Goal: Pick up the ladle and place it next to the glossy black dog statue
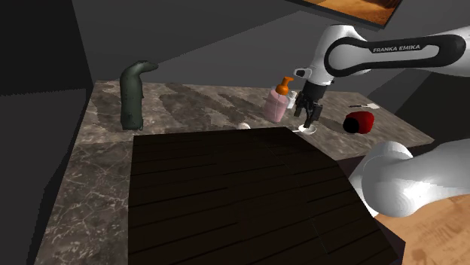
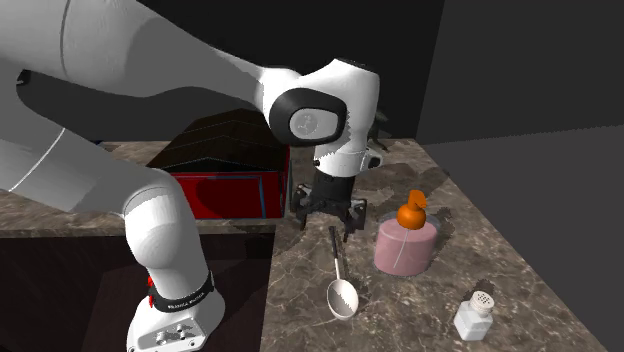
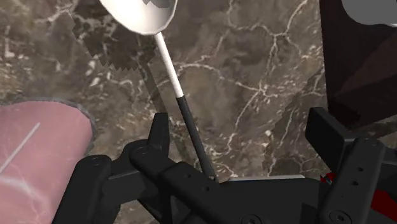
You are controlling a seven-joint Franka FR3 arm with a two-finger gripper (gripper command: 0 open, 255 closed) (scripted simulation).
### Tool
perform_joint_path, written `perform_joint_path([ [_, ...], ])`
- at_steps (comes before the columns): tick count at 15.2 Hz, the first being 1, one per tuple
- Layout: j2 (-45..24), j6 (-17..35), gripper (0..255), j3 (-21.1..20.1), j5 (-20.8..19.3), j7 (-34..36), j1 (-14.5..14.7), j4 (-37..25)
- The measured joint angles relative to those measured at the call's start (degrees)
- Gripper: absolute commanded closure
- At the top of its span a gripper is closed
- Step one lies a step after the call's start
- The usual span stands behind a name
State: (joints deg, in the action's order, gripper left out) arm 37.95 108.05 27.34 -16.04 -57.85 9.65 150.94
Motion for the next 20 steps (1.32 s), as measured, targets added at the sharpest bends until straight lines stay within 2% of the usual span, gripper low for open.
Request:
perform_joint_path([
  [3,-5.69,5.94,0,5.02,-2.27,-11.13,3.35,-0.41],
  [5,-7.87,8.3,0,6.81,-2.9,-14.78,4.32,-0.54],
  [12,-11.61,15.14,0,9.3,-3.7,-16.41,4.84,2.54],
  [18,-12.01,15.93,0,9.53,-3.75,-16.46,4.88,2.89],
  [19,-12.01,15.93,255,9.53,-3.75,-16.46,4.88,2.89],
  [20,-12.01,15.93,255,9.53,-3.75,-16.46,4.88,2.89],
])
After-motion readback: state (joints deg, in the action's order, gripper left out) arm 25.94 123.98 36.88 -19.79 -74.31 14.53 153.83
